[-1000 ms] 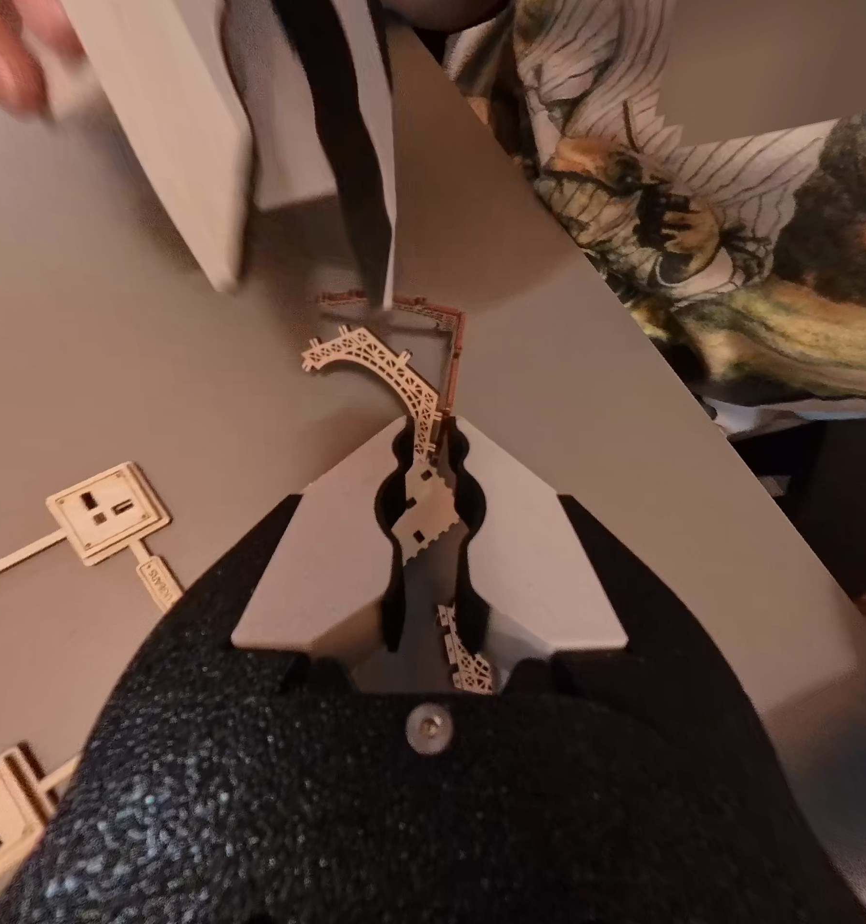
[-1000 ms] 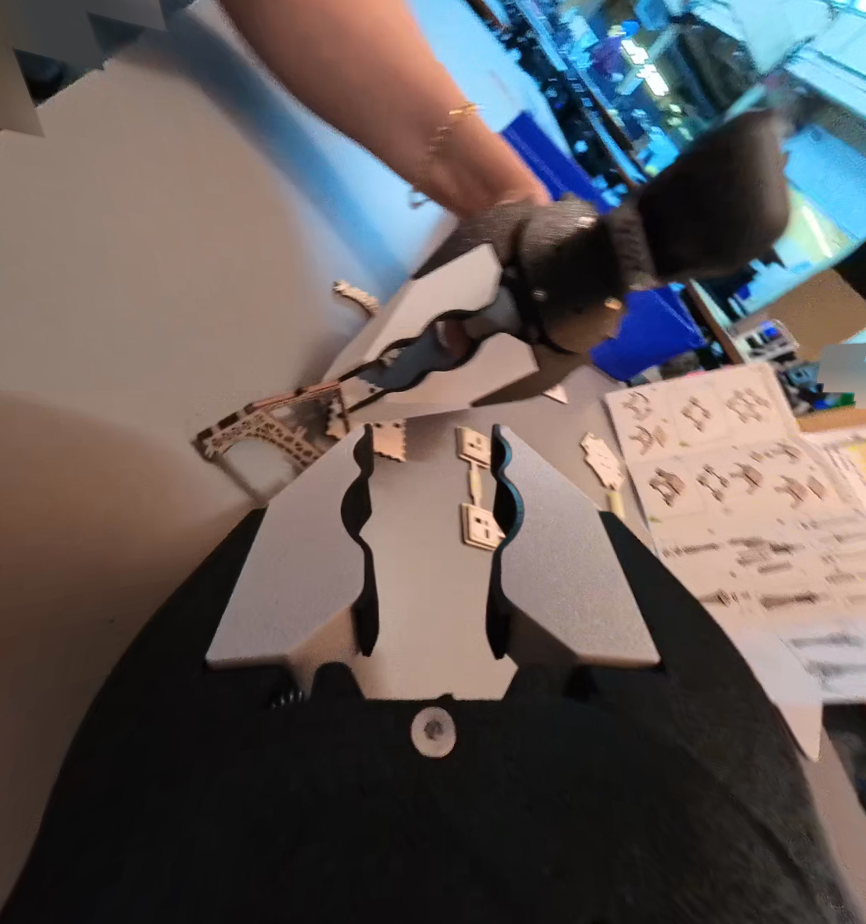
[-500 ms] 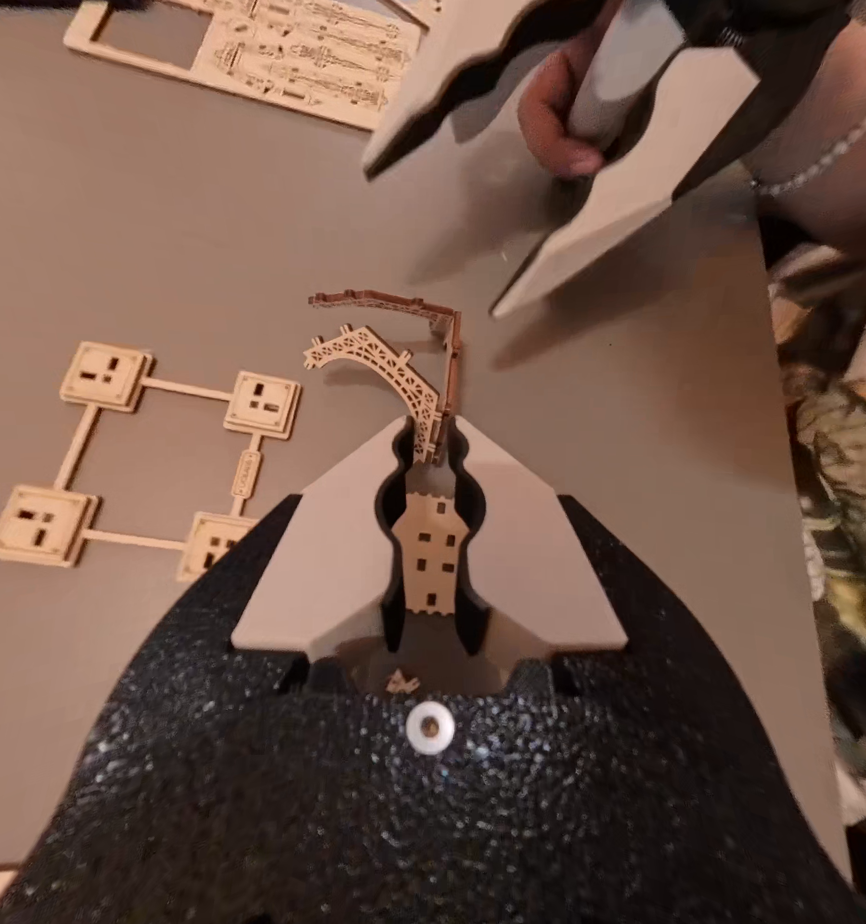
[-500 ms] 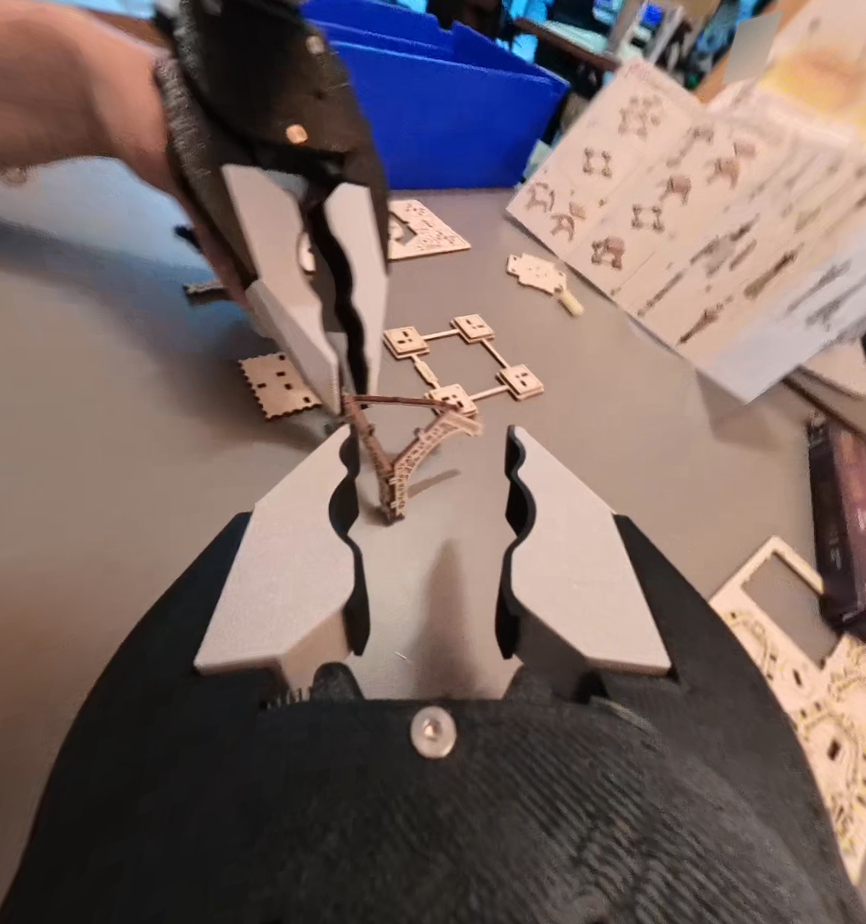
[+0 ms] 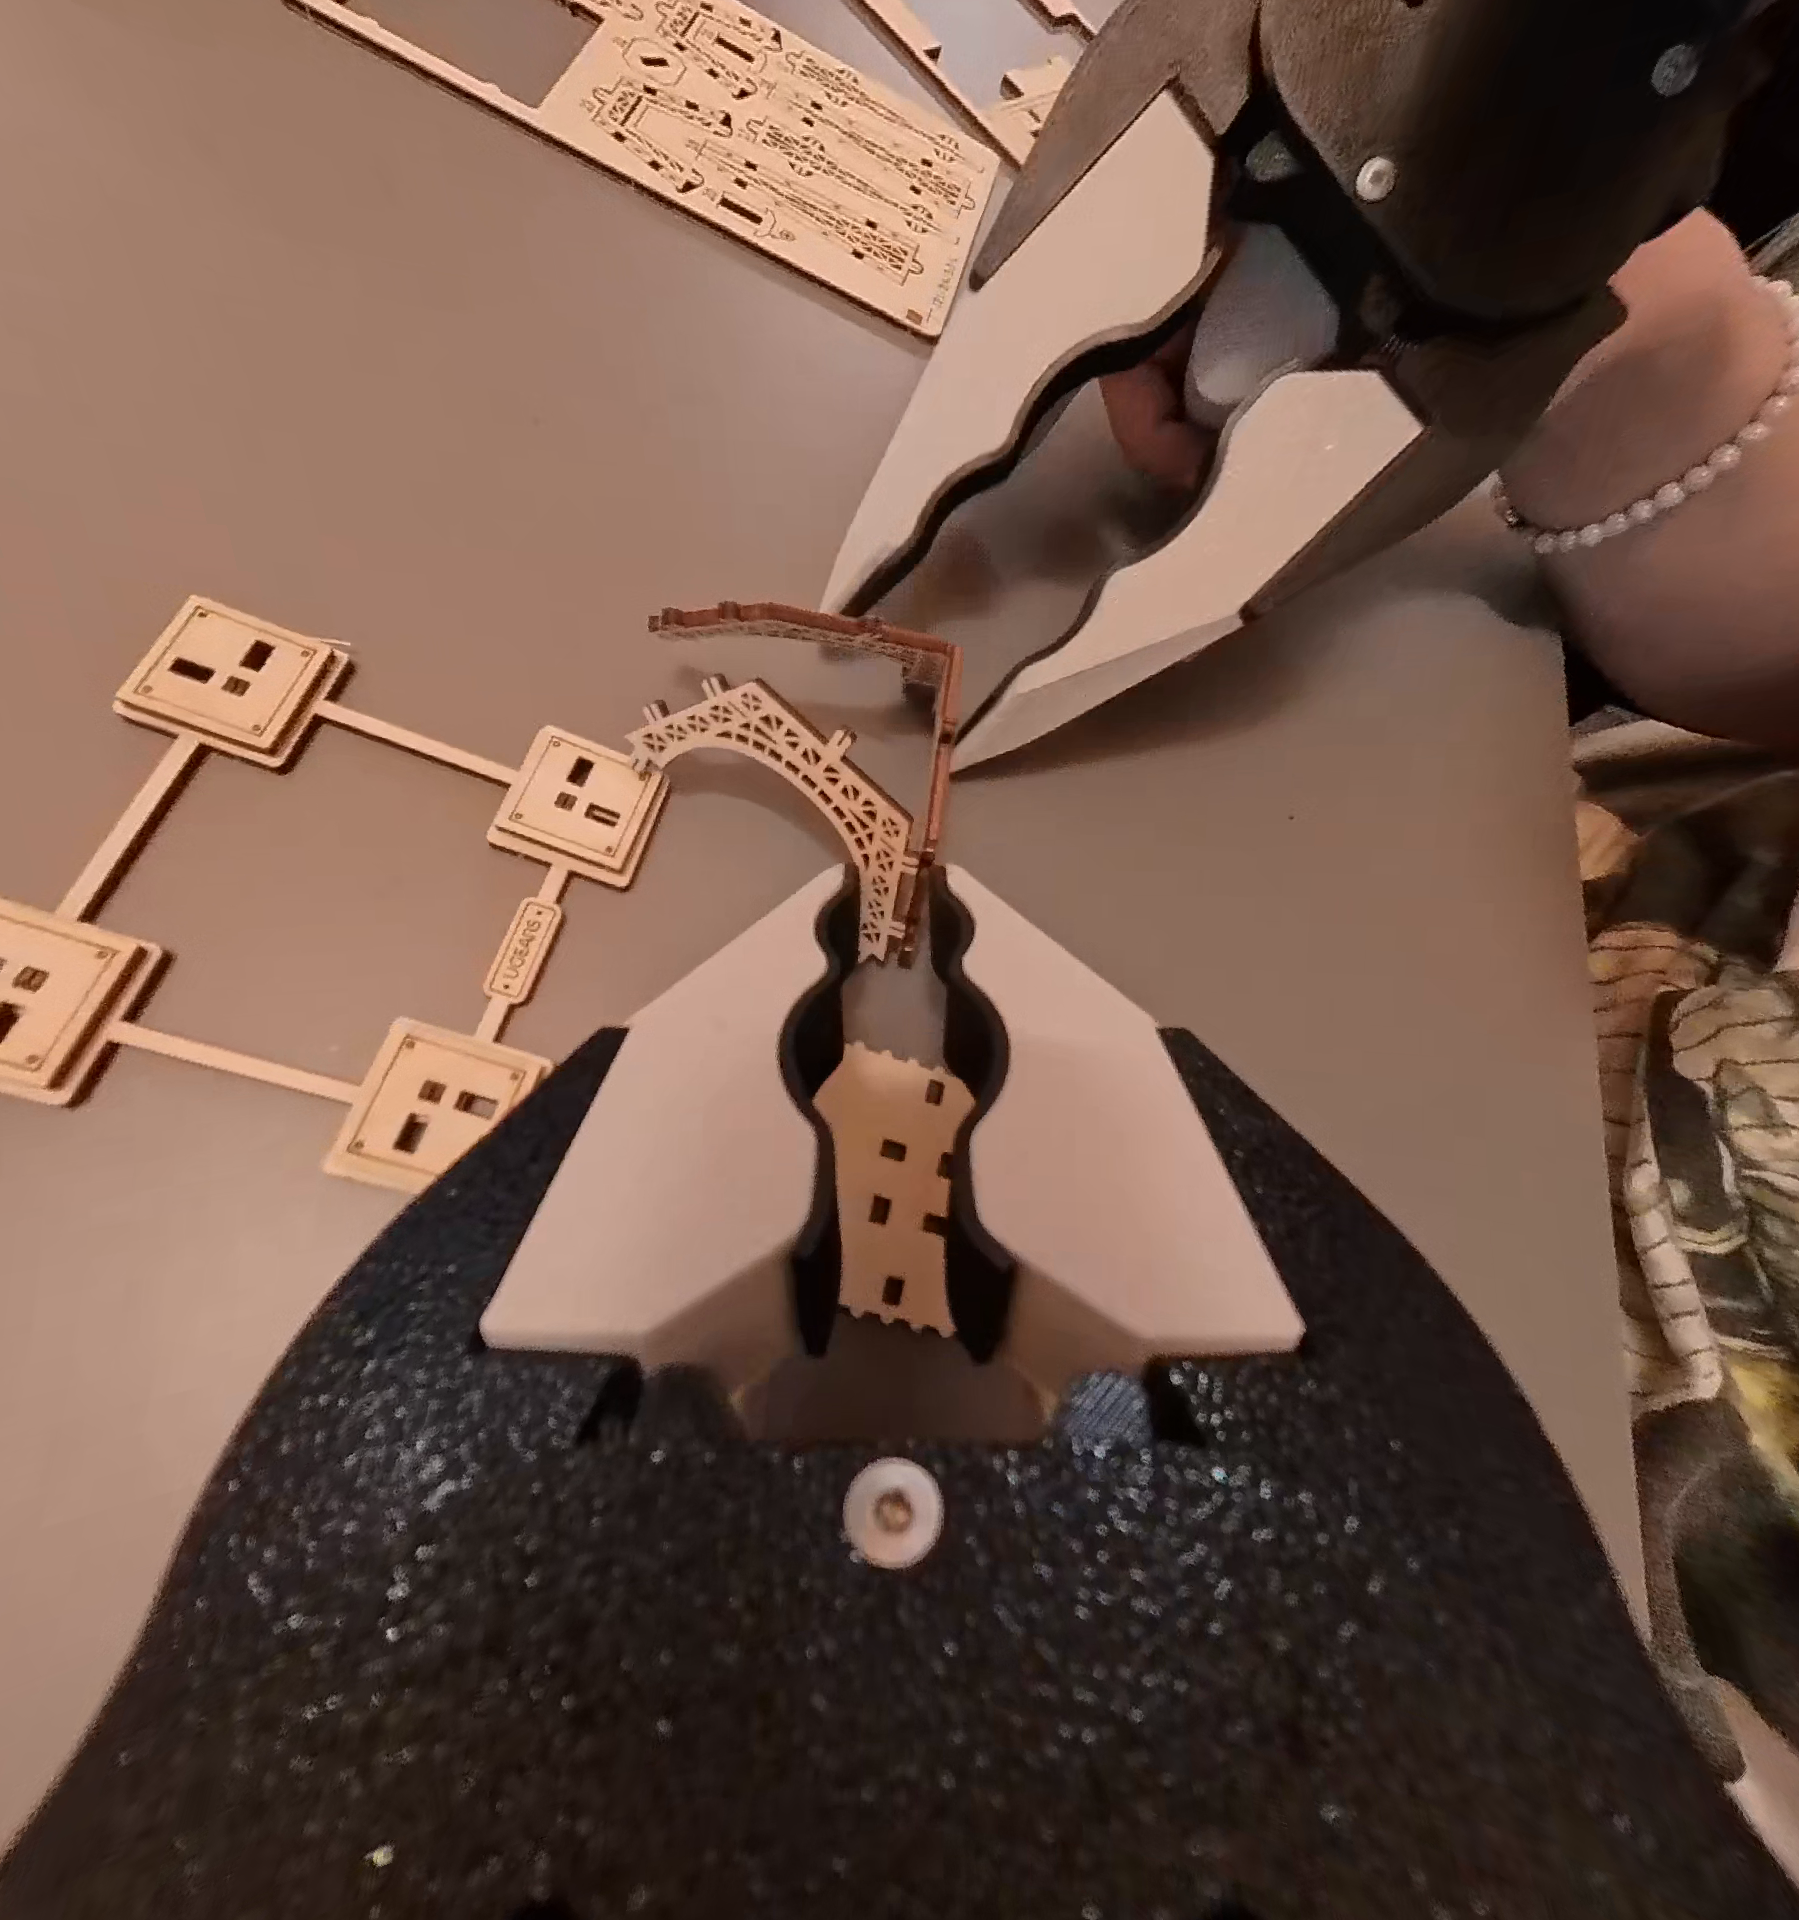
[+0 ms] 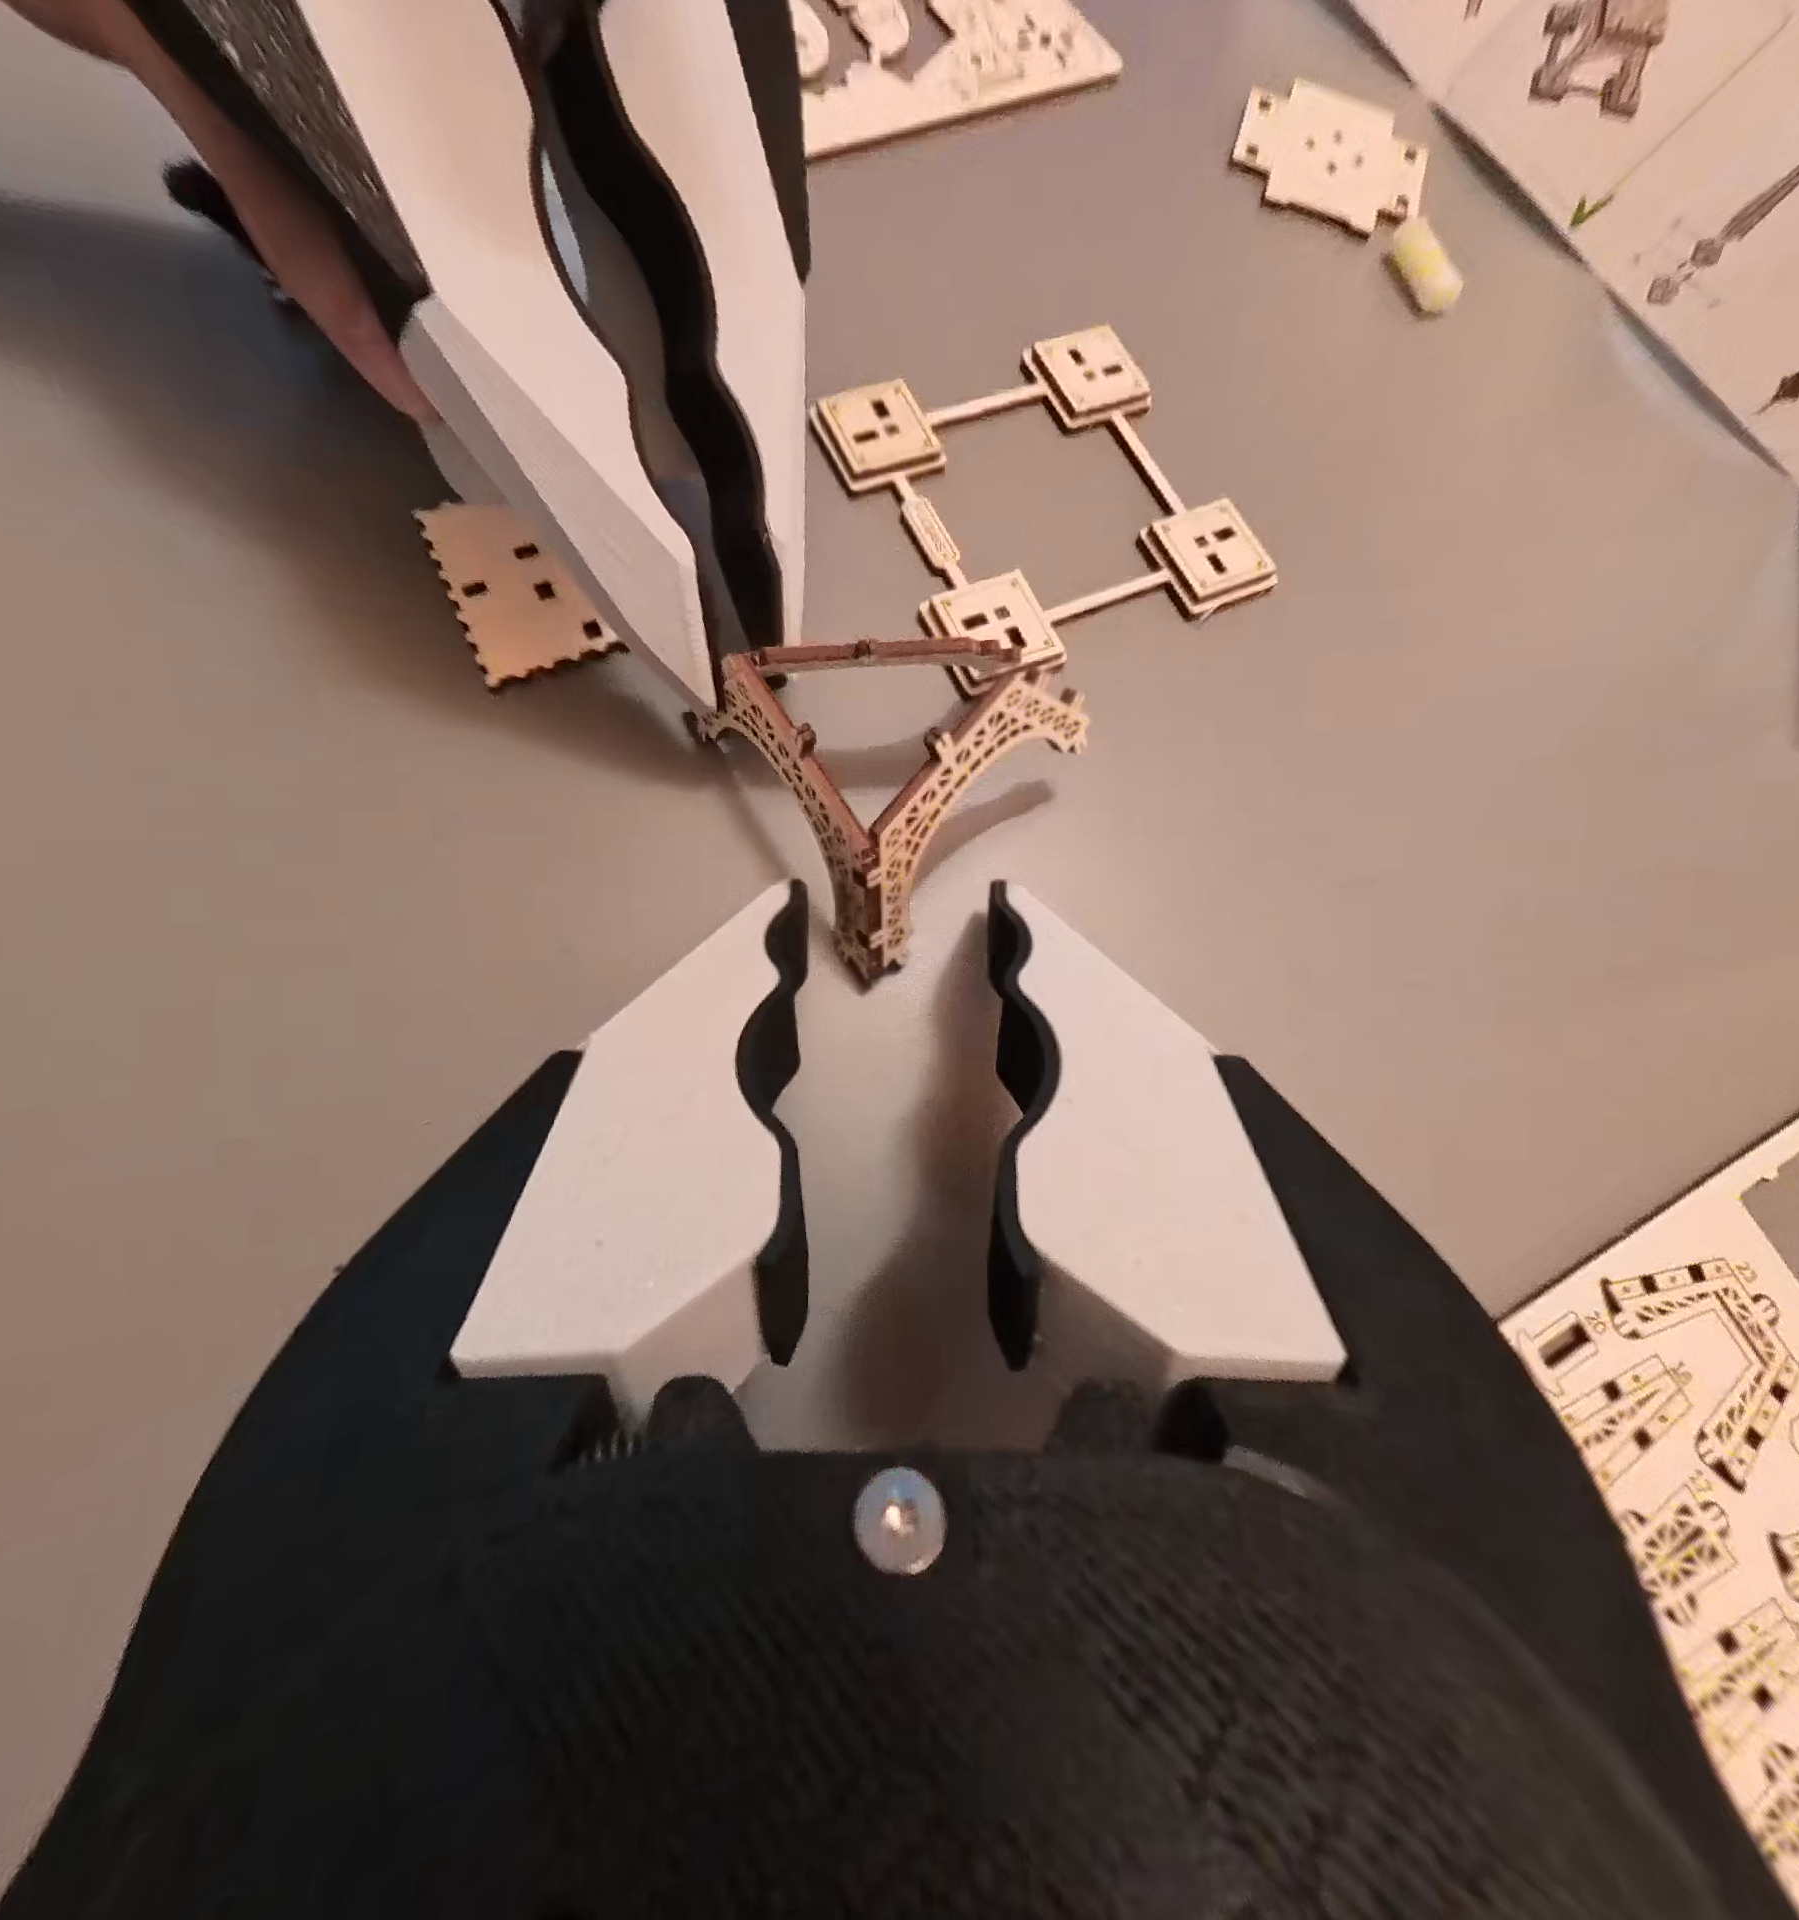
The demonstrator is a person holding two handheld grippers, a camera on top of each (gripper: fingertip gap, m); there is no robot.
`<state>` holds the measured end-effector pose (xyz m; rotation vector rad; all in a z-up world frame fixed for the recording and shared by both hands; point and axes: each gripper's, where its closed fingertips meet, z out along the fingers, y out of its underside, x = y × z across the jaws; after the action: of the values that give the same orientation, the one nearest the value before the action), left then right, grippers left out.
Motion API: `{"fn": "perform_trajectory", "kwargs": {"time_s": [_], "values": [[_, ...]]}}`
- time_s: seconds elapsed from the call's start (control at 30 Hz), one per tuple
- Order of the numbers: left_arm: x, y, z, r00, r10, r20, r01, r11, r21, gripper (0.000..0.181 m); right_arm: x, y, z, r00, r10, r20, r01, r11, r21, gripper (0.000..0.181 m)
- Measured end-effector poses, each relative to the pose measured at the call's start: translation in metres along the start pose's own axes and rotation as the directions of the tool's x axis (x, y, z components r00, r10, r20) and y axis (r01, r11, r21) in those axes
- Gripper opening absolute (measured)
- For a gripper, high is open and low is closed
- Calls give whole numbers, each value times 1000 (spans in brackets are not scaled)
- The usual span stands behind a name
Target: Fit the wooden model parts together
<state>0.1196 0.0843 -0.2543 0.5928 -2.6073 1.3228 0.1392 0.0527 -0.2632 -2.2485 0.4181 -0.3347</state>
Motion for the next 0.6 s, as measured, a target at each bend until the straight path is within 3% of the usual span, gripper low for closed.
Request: {"fn": "perform_trajectory", "kwargs": {"time_s": [0.07, 0.27, 0.43, 0.6], "values": [[-3, -1, 0, 1000, -5, 13, 5, 1000, 9, 10, -3, -2, 2, 1000, -14, 20, 14, 1000, 1, 18], [-3, -2, 1, 998, 45, 53, -46, 999, 10, 10, 13, -11, -4, 996, -32, -77, 37, 997, 63, 37], [-2, -3, 3, 995, 65, 76, -66, 998, 9, 10, 1, -29, -12, 997, -56, -62, 66, 983, 170, 29], [-4, -5, 4, 993, 62, 102, -64, 998, 14, 10, -1, -39, -12, 980, -119, -157, 148, 971, 187, 33]]}}
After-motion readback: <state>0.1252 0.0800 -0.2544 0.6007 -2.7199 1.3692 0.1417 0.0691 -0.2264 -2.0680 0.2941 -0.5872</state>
